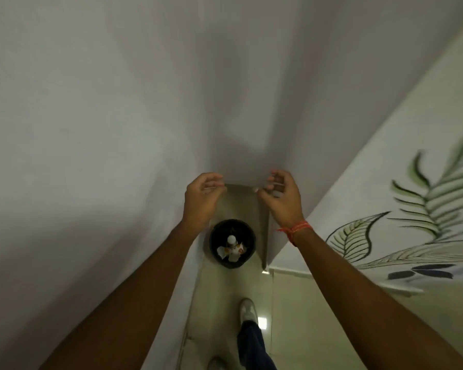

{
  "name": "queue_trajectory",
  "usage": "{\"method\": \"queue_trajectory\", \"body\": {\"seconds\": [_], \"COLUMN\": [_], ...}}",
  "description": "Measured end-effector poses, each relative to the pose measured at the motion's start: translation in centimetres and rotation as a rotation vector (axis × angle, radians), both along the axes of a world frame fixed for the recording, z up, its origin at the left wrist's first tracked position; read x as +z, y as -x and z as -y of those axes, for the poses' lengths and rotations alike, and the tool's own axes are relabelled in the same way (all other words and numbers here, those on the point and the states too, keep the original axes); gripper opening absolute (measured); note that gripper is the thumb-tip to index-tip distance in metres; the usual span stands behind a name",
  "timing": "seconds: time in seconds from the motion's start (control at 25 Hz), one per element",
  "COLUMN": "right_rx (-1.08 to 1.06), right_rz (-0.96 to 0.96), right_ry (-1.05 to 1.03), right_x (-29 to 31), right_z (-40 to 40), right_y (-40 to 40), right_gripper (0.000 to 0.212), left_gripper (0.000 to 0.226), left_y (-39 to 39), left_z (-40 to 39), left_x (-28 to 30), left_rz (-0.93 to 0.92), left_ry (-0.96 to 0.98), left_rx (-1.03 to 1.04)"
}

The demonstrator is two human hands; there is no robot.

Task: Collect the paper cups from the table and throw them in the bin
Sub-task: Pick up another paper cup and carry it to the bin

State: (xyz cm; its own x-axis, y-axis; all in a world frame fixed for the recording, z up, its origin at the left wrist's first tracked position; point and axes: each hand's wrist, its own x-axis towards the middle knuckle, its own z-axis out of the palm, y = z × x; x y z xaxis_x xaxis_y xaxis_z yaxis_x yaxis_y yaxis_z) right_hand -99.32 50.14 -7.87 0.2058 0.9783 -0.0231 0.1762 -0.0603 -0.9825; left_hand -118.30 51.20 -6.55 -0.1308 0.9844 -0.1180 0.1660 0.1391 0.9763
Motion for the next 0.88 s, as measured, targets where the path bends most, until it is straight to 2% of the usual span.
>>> {"method": "queue_trajectory", "body": {"seconds": [0.24,0.44,0.68,0.88], "right_rx": [-0.106,-0.228,-0.457,-0.781], "right_rz": [0.039,0.076,0.202,0.374], "right_ry": [-0.346,-0.537,-0.626,-0.655], "right_x": [19.5,30.6,37.0,40.7], "right_z": [9.8,20.6,39.0,57.1], "right_y": [-5.7,-13.1,-24.0,-29.6], "right_gripper": [0.055,0.052,0.052,0.052], "left_gripper": [0.026,0.023,0.023,0.021], "left_y": [-6.0,-13.2,-25.8,-35.1], "left_z": [6.6,15.1,28.5,41.0], "left_x": [19.6,31.3,37.8,40.3], "left_rz": [0.088,0.125,0.275,0.402], "left_ry": [-0.292,-0.514,-0.601,-0.606], "left_rx": [-0.142,-0.234,-0.494,-0.818]}}
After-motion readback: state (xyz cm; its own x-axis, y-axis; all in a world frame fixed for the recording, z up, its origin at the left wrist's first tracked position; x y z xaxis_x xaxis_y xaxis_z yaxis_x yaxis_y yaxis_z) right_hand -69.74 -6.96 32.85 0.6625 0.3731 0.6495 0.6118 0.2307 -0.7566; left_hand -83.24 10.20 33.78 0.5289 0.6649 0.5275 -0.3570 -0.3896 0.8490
